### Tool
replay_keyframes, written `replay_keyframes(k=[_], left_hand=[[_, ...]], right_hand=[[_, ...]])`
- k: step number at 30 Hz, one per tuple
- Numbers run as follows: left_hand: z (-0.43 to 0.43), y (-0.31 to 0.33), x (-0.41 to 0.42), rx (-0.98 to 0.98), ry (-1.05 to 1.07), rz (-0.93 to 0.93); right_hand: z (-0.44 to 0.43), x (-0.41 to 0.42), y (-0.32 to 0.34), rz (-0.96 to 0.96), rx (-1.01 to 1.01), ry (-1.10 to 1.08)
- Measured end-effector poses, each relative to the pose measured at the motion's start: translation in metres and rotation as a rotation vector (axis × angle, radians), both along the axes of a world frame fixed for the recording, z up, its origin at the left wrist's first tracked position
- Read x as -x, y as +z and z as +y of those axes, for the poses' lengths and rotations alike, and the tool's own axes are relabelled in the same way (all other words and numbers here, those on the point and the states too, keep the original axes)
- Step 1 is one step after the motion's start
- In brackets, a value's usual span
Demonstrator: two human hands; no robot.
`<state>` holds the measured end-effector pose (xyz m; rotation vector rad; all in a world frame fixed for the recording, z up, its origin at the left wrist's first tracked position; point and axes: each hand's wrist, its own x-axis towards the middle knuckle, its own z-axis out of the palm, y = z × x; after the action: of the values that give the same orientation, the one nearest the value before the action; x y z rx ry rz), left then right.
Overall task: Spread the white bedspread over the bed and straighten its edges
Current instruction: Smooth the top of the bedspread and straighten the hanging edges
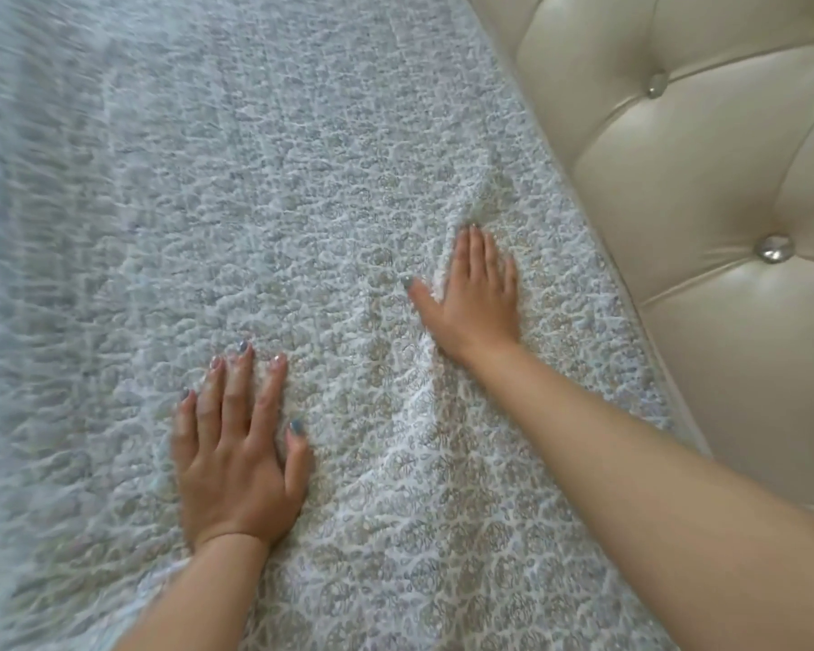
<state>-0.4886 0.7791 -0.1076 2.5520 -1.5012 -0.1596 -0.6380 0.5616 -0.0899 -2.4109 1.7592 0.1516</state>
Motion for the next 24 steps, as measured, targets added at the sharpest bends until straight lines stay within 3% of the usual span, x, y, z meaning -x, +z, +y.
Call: replay_keyframes(k=[6,9,11,15,24], left_hand=[[-0.001,-0.001,0.0,-0.004,-0.005,0.0],[-0.002,-0.001,-0.002,0.002,-0.005,0.002],[-0.002,-0.001,-0.002,0.003,-0.009,0.003],[-0.001,-0.001,-0.002,0.015,-0.013,0.006],[-0.001,-0.002,-0.002,0.016,-0.018,0.026]], right_hand=[[0.01,-0.009,0.006,-0.105,-0.04,0.292],[-0.003,-0.005,0.016,-0.185,0.105,0.128],[-0.01,-0.006,0.023,-0.087,0.126,0.0],[0.001,-0.023,0.025,-0.044,0.05,0.009],[0.004,-0.011,0.025,-0.327,0.004,0.045]])
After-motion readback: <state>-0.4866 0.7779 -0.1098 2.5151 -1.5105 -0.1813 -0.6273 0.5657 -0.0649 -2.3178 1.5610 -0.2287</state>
